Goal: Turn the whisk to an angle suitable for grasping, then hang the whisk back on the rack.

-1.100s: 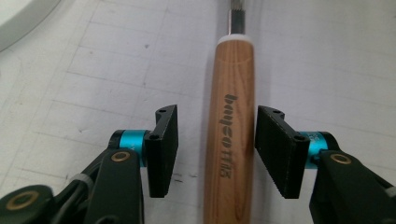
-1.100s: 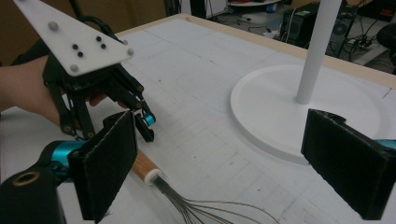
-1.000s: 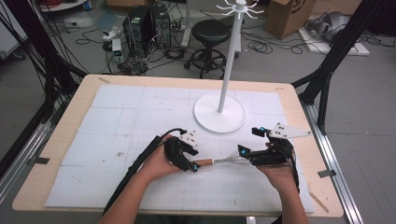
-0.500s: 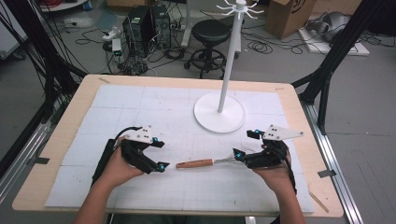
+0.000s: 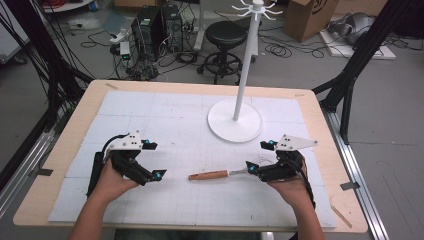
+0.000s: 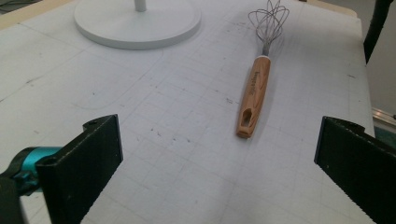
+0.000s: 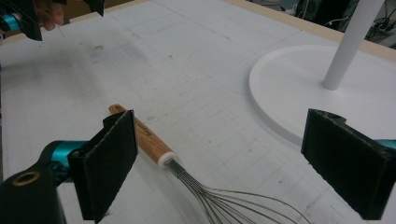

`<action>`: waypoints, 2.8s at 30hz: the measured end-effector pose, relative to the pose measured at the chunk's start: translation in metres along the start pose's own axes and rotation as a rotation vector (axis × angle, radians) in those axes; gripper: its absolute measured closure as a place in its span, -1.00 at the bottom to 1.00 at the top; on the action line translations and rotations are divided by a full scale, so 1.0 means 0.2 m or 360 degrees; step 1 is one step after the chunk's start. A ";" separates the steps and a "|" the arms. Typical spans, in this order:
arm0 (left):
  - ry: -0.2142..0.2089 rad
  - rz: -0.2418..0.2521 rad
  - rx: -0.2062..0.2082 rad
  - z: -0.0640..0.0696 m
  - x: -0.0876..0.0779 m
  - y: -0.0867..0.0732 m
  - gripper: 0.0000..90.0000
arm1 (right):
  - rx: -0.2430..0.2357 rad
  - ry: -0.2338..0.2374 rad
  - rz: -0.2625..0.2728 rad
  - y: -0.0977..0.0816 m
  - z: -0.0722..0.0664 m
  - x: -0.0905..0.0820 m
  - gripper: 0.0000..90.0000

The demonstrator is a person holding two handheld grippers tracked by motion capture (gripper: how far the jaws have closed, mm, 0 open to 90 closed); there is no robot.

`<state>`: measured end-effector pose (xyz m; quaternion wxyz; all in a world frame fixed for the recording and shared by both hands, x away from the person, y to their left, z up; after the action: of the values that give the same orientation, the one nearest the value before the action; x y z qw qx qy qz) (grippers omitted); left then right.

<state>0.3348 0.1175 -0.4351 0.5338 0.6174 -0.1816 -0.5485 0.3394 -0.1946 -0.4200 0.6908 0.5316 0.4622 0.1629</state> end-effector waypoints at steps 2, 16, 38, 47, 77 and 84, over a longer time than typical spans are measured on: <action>0.0006 0.0004 0.0002 0.00 -0.01 0.00 -0.96 | 0.0002 0.0005 0.0005 0.01 0.00 0.01 -0.78; 0.0023 0.0053 -0.0017 -0.02 -0.03 0.02 -0.96 | -0.0025 0.0037 -0.0042 -0.01 -0.03 0.04 -0.78; 0.0081 0.0106 -0.0026 -0.07 -0.09 0.03 -0.96 | -0.0143 0.0274 -0.0376 0.02 -0.14 0.30 -0.77; 0.0082 0.0098 -0.0006 -0.05 -0.08 0.04 -0.96 | -0.0272 0.0387 -0.0711 -0.11 -0.25 0.45 -0.63; 0.0080 0.0119 0.0009 -0.03 -0.10 0.06 -0.96 | -0.0424 0.0325 -0.1036 -0.18 -0.30 0.54 0.25; 0.0077 0.0122 0.0009 -0.04 -0.10 0.06 -0.96 | -0.0467 0.0363 -0.1064 -0.18 -0.32 0.53 0.48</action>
<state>0.3387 0.1324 -0.4165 0.5571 0.6245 -0.1936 -0.5120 0.3329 -0.0945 -0.5011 0.7187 0.2254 0.6558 0.0511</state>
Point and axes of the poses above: each handheld gripper's, and its own axes: x roughly forward along the jaws, y roughly out of its top, z roughly to its right, the point moved 9 cm from there along x, roughly forward along the jaws, and after that the axes turned 5 degrees about -x, right-handed, at the moved point
